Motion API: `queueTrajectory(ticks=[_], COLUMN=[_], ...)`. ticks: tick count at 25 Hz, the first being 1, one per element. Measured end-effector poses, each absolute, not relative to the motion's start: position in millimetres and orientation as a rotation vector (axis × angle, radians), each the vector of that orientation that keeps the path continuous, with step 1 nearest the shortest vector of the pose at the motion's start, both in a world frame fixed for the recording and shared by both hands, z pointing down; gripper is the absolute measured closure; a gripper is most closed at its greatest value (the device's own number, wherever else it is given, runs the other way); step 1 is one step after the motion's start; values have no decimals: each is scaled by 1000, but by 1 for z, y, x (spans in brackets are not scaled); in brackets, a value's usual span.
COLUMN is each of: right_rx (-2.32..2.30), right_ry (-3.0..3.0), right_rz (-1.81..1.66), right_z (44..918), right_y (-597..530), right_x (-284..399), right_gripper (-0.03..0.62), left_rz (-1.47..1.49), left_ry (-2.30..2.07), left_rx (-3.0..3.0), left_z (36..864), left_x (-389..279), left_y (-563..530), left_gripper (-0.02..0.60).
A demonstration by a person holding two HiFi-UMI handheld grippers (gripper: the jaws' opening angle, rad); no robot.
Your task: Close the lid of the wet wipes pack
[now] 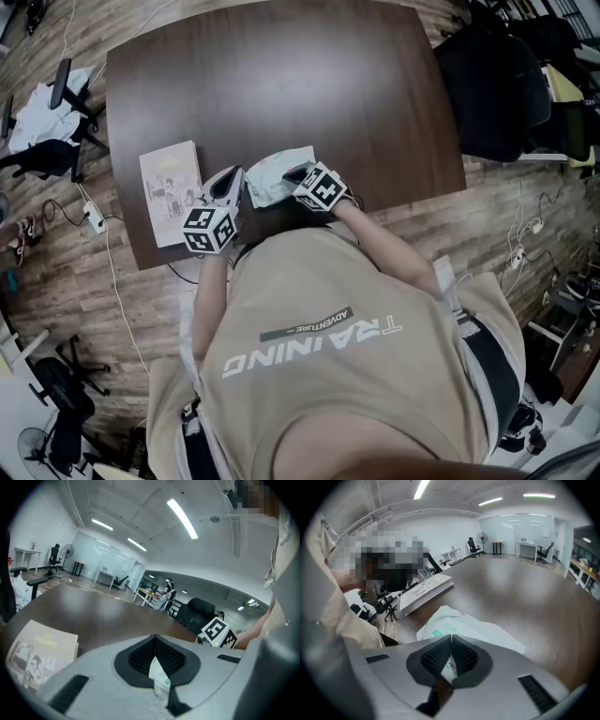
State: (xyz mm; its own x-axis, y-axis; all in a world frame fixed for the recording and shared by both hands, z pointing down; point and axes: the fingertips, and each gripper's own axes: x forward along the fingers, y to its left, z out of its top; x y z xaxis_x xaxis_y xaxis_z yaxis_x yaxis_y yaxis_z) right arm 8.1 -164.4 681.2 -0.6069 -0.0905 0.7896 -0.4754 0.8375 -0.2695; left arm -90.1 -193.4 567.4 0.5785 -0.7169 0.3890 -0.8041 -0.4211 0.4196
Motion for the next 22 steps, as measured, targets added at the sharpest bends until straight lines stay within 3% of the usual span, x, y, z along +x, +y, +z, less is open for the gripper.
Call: queueTrajectory(ticks=[8,22], right_rx=[569,935], right_ry=[-2261,-2588], right_rz=[591,169], right_z=[641,476], right_y=[-197,-290], right_x=[23,33], right_gripper=[579,579], left_rz=[146,49], left_ry=[-1300,-1390], left_rx=[2348,2588], left_z=[508,400], left_x=[-110,-113], left_y=[-223,-257], left_gripper=[577,577])
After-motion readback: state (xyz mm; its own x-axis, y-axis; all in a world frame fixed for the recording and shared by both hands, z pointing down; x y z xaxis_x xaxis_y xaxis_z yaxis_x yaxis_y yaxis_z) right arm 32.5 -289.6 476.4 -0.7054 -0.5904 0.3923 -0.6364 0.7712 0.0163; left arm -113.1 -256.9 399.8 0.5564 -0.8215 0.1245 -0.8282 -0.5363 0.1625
